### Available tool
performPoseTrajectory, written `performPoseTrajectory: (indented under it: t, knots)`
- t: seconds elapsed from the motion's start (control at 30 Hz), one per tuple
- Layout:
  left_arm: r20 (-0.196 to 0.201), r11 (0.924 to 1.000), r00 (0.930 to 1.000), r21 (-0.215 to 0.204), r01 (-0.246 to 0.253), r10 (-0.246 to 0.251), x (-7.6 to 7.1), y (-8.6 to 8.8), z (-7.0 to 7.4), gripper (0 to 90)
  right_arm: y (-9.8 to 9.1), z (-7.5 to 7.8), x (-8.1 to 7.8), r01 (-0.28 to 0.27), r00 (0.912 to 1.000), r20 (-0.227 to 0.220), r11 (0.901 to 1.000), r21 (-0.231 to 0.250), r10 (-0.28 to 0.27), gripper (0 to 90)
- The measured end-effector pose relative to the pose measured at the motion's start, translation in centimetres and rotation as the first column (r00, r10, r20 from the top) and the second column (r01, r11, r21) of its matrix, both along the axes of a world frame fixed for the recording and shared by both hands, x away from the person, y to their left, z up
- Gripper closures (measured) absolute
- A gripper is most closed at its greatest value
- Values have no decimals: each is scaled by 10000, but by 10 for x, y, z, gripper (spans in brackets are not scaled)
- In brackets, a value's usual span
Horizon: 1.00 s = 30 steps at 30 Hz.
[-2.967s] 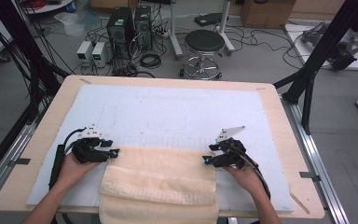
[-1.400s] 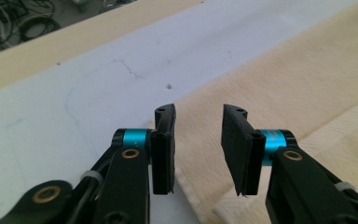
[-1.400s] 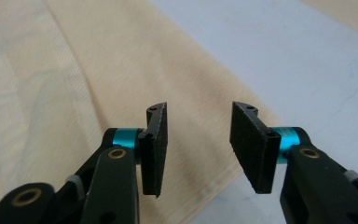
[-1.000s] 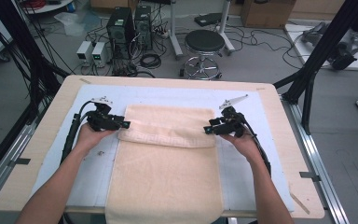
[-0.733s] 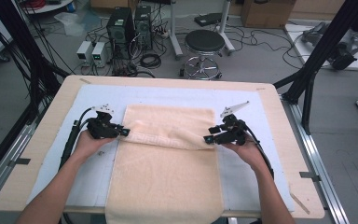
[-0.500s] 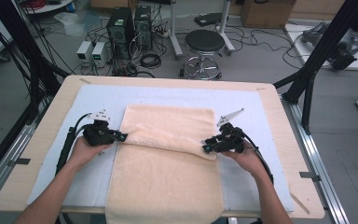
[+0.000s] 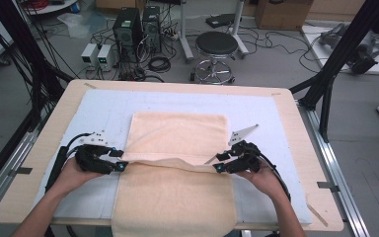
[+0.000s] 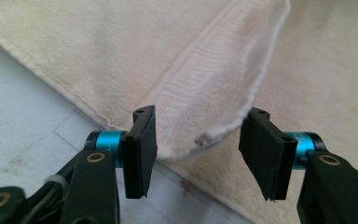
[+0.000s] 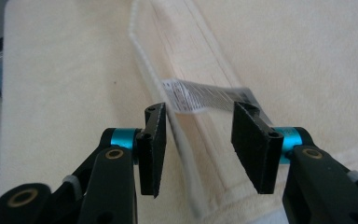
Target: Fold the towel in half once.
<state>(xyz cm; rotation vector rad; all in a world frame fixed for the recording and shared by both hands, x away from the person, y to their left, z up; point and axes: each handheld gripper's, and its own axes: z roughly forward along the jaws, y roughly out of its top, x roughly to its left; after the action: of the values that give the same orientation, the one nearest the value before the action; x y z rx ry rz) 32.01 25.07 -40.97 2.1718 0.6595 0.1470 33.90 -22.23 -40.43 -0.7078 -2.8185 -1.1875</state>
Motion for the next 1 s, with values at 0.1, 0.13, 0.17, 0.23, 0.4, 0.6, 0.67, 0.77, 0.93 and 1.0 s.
performPoseTrajectory:
  t: [0.1, 0.13, 0.17, 0.23, 0.4, 0.6, 0.67, 0.77, 0.93, 1.0]
  knots:
    - [74, 9998, 9998, 16, -184, 184, -9, 4, -7, 450, -5, -6, -8, 127, 9998, 148, 9998, 120, -129, 533]
    - [54, 9998, 9998, 15, -206, 206, -11, 5, -9, 435, -6, -8, -11, 74, 9998, 192, 9999, 86, -75, 529]
    - [21, 9998, 9998, -19, -194, 194, -14, 7, -11, 426, -7, -10, -14, 62, 9997, 223, 10000, 9, -63, 528]
    - [64, 9998, 9999, -94, -150, 151, -18, 10, -12, 429, -8, -13, -19, 61, 9996, 282, 10000, -14, -61, 527]
    - [252, 9990, 9994, -401, -215, 225, -24, 20, -5, 430, -12, -13, -25, 82, 9991, 415, 10000, 6, -83, 528]
    - [379, 9980, 9988, -561, -276, 297, -23, 22, 0, 441, -21, -4, -28, 60, 9984, 565, 9979, 646, -97, 523]
    - [390, 9986, 9987, -440, -305, 322, -19, 17, -2, 449, -23, -2, -27, 124, 9977, 649, 9977, 665, -167, 522]
    - [386, 9992, 9988, -244, -304, 314, -14, 9, -8, 472, -22, -5, -23, 290, 9969, 719, 9988, 384, -317, 522]
    - [176, 9993, 9996, 311, -222, 216, -6, -4, -21, 520, -14, -18, -13, 344, 9970, 715, 9981, -507, -307, 521]
    - [182, 9984, 9998, 569, -13, 2, -5, -8, -25, 564, -11, -22, -9, 250, 9975, 669, 9975, -654, -206, 533]
